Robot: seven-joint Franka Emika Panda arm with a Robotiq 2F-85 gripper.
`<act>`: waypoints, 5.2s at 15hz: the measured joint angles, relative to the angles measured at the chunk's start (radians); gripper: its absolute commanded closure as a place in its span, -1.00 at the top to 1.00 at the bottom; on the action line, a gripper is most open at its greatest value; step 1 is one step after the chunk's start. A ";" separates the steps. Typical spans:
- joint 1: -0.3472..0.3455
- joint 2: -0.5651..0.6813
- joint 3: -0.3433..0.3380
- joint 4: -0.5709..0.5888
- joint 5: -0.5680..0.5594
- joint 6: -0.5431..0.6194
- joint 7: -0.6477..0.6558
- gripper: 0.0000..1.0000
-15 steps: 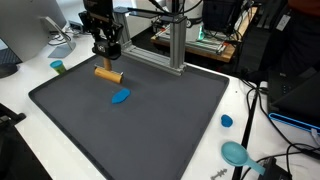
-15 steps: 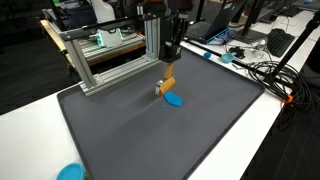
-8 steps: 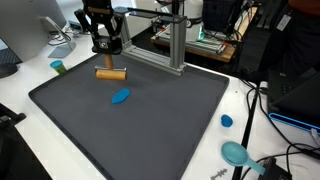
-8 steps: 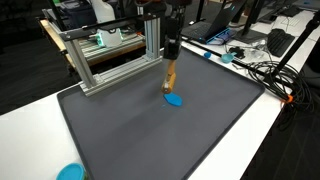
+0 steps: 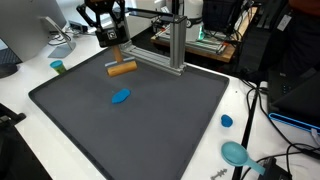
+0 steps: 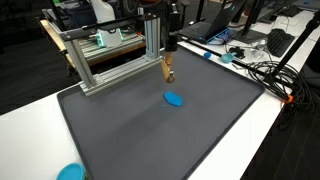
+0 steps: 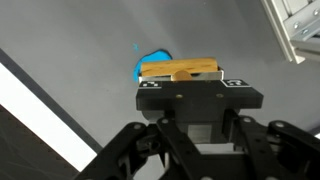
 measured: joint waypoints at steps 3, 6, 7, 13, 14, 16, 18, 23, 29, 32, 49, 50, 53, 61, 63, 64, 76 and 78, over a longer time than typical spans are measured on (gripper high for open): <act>-0.008 0.004 -0.003 0.024 0.000 -0.078 -0.108 -0.07; -0.008 0.006 -0.003 0.028 0.000 -0.082 -0.121 -0.57; -0.007 0.008 -0.003 0.027 0.000 -0.077 -0.125 -0.57; -0.006 0.008 -0.002 0.033 -0.007 -0.002 -0.411 -0.57; -0.010 0.012 -0.004 0.038 -0.004 0.008 -0.458 -0.57; -0.022 0.030 -0.007 0.044 0.016 0.062 -0.532 -0.57; -0.036 0.060 -0.008 0.050 0.057 0.135 -0.580 -0.57; -0.052 0.124 -0.009 0.066 0.116 0.157 -0.605 -0.57; -0.049 0.148 -0.008 0.053 0.097 0.161 -0.606 -0.57; -0.051 0.176 -0.008 0.036 0.096 0.161 -0.626 -0.57; -0.035 0.184 -0.003 0.040 0.027 0.145 -0.676 -0.57; -0.032 0.186 -0.003 0.049 0.026 0.130 -0.672 -0.57; -0.022 0.197 -0.003 0.088 0.026 0.088 -0.661 -0.57; -0.019 0.261 -0.004 0.150 0.016 0.090 -0.624 -0.57; -0.021 0.274 -0.005 0.156 0.011 0.091 -0.617 -0.57; -0.021 0.280 -0.006 0.159 0.009 0.091 -0.614 -0.57; -0.072 0.301 0.006 0.170 0.095 0.088 -0.617 -0.57; -0.099 0.306 0.011 0.173 0.142 0.084 -0.635 -0.57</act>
